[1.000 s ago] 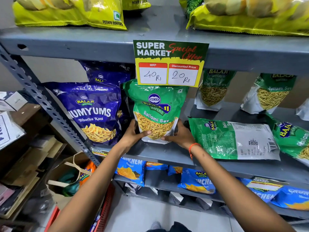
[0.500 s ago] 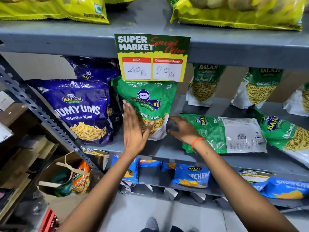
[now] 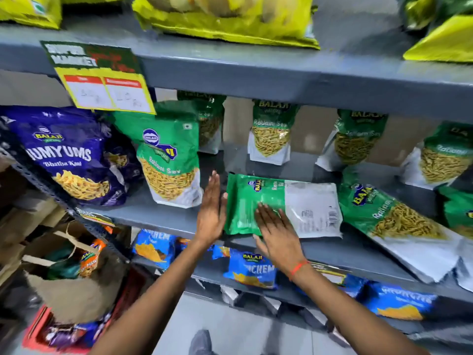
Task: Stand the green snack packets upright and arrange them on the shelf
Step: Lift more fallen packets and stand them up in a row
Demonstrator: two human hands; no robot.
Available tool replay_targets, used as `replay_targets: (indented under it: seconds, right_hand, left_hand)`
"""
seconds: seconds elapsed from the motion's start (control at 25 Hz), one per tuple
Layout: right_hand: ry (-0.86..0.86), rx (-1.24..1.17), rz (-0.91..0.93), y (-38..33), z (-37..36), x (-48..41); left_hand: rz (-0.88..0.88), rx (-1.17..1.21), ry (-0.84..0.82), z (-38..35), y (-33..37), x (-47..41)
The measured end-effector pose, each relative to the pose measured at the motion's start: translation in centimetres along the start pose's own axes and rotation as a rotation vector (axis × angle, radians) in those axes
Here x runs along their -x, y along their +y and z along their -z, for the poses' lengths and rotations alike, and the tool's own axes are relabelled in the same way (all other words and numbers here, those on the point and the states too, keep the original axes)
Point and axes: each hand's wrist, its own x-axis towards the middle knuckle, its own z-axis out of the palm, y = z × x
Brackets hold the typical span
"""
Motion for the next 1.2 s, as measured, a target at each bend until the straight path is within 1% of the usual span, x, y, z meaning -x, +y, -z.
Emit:
replay_targets:
  seconds: [0.08,0.12,0.16,0.2,0.24,0.28,0.36,0.4,0.48,0.64,0.72,0.92,0.96,1.04,1.08,1.12,1.2]
  right_hand:
    - [0.067,0.018,0.018,1.2,0.4,0.0]
    - [0.116,-0.007,0.019,1.5,0.8,-0.2]
    - [0.177,-0.044,0.022,1.8,1.2,-0.6]
    - [0.237,-0.088,0.020,2.0,1.7,-1.0]
    - [0.283,-0.148,0.005,2.2,2.3,-1.6]
    - [0.325,-0.206,-0.030,2.4,2.9,-2.2]
    - [0.412,-0.301,-0.112,3.0,4.4,-3.6]
    - [0.449,-0.374,-0.145,3.5,5.2,-4.5]
    - [0.505,-0.573,-0.211,4.7,7.2,-6.6]
    - [0.528,-0.975,-0.368,7.5,9.7,-10.6]
    - [0.504,-1.171,-0.490,8.2,9.6,-11.8]
    - [0.545,-1.528,-0.735,7.4,7.7,-10.9]
    - [0.513,-1.603,-0.789,7.4,7.1,-10.2]
    - [0.320,-1.655,-0.855,7.6,5.4,-8.3]
    - [0.229,-1.633,-0.848,7.6,4.5,-7.2]
    - [0.190,-1.616,-0.811,7.7,3.6,-6.1]
    - [0.179,-1.624,-0.721,7.5,2.4,-4.7]
  left_hand:
    - [0.344,0.329,-0.019,-0.8,0.6,-0.4]
    - [0.513,0.550,-0.016,-0.9,1.1,-0.7]
    - [0.641,0.746,-0.006,-1.0,1.5,-1.0]
    - [0.721,0.892,0.003,-1.0,1.9,-1.3]
    - [0.760,0.986,-0.004,-1.0,2.1,-1.7]
    - [0.785,1.063,-0.022,-1.1,2.2,-2.1]
    - [0.842,1.139,-0.018,-1.3,2.6,-3.1]
    - [0.859,1.145,-0.017,-1.5,2.8,-3.7]
    - [0.826,1.125,-0.028,-2.0,4.0,-4.7]
    - [0.603,0.967,-0.084,-3.2,5.9,-6.1]
    - [0.572,0.967,-0.064,-2.8,6.3,-7.3]
    - [0.480,0.984,-0.064,-1.6,7.1,-8.2]
    - [0.463,0.993,-0.054,-1.8,7.4,-8.1]
    - [0.448,0.996,-0.053,-2.7,8.0,-7.6]
    - [0.456,0.961,-0.068,-3.3,8.0,-7.2]
    - [0.480,0.902,-0.096,-4.1,7.8,-6.5]
    - [0.518,0.836,-0.172,-5.4,7.4,-4.8]
